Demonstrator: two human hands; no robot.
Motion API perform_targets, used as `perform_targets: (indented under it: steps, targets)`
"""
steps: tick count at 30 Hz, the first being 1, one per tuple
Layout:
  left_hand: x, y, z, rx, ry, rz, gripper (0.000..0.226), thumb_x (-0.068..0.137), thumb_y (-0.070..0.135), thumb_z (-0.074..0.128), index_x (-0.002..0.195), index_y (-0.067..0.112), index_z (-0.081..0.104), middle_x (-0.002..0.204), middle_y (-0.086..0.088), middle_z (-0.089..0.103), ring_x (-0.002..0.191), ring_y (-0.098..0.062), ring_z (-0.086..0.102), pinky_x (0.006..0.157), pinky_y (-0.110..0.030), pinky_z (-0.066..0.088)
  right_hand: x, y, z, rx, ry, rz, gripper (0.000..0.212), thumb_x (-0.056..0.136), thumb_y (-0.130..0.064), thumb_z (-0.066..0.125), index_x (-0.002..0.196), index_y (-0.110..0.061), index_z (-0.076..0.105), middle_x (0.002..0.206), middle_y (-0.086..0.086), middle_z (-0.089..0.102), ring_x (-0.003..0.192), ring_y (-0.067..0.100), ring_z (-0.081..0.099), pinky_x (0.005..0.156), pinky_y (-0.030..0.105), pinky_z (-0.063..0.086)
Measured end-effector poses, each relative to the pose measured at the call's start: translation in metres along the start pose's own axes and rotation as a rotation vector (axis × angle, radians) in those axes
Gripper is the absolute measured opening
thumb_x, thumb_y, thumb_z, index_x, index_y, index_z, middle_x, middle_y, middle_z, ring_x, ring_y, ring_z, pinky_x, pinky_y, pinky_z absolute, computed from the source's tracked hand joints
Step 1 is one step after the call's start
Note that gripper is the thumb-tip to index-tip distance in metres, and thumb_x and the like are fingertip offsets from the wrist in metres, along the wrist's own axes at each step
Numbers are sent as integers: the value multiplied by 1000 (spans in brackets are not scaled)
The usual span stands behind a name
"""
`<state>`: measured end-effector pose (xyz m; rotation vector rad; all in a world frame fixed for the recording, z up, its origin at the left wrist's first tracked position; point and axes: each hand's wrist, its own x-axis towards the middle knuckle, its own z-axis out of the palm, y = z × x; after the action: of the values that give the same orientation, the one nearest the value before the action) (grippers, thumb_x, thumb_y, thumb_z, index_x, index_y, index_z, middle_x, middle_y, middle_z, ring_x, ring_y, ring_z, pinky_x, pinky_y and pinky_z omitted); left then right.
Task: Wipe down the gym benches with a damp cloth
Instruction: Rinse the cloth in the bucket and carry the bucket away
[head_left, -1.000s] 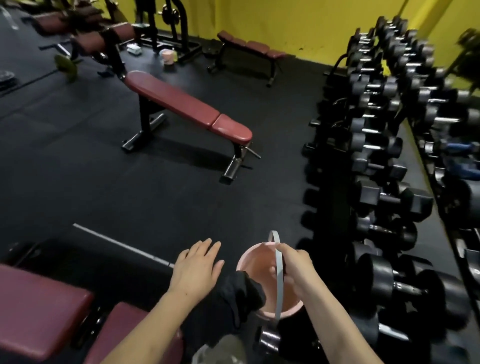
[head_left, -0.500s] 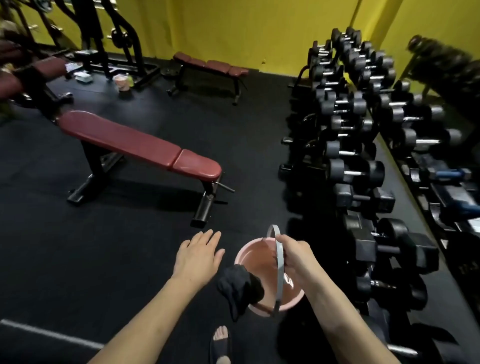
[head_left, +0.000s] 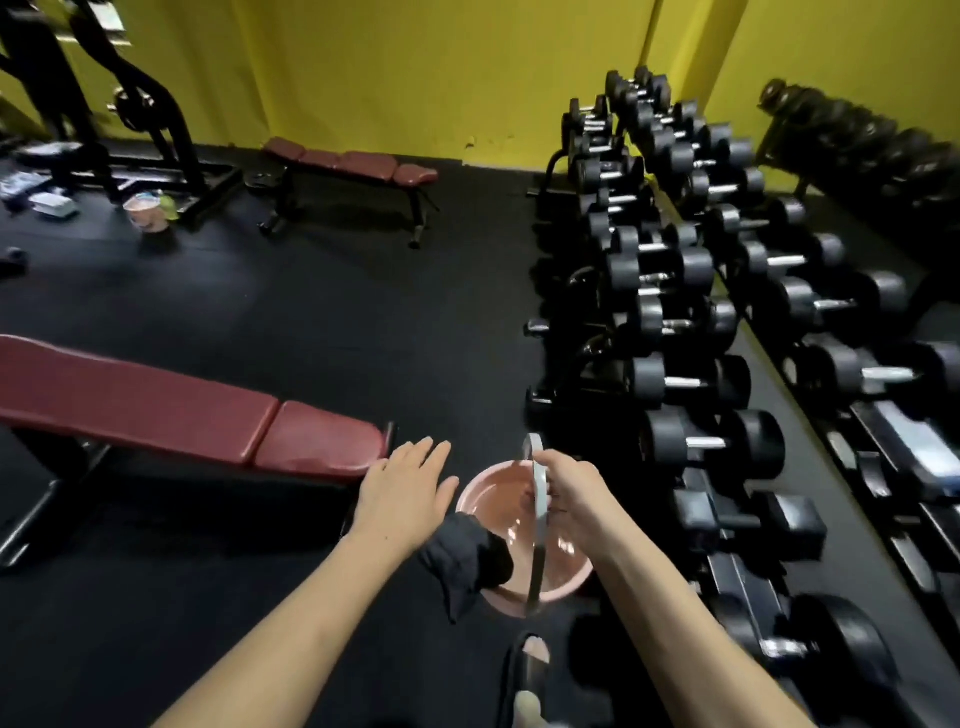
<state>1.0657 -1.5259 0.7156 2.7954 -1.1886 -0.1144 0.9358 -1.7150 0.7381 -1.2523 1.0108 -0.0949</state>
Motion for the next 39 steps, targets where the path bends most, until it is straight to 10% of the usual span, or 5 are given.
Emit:
perform_targets:
  steps: [8,20,32,39]
  targets:
    - [235,-27,17,-13,-56,-138,57,105,50,42,156,25,40,159,2,43,147,-22,40,111,-40,41,233,-155,10,-116,-68,24,52,75,-50,74,103,-6,75,82,10,79,82,29,79,96,53,60]
    - [653,-125,2,-32,-62,-129,59,107,53,27,162,29,24,169,2,24,156,-21,21,120,-41,29,578,-404,72,-72,20,16,35,92,-29,73,107,3,69,87,17,71,67,29,70,66,36,59]
    - [1091,-216,-50,-1,-63,-24,60,107,52,29,161,27,24,167,0,27,154,-21,23,118,-41,32,905,-650,148,10,78,34,47,92,-35,73,120,1,62,102,22,71,78,32,73,66,39,61]
    - [1328,-281,-49,26,-37,-102,60,108,52,27,162,27,22,168,0,26,155,-22,22,119,-42,31,1129,-786,187,-23,11,18,53,94,-37,71,127,2,57,75,17,71,64,30,72,71,43,65]
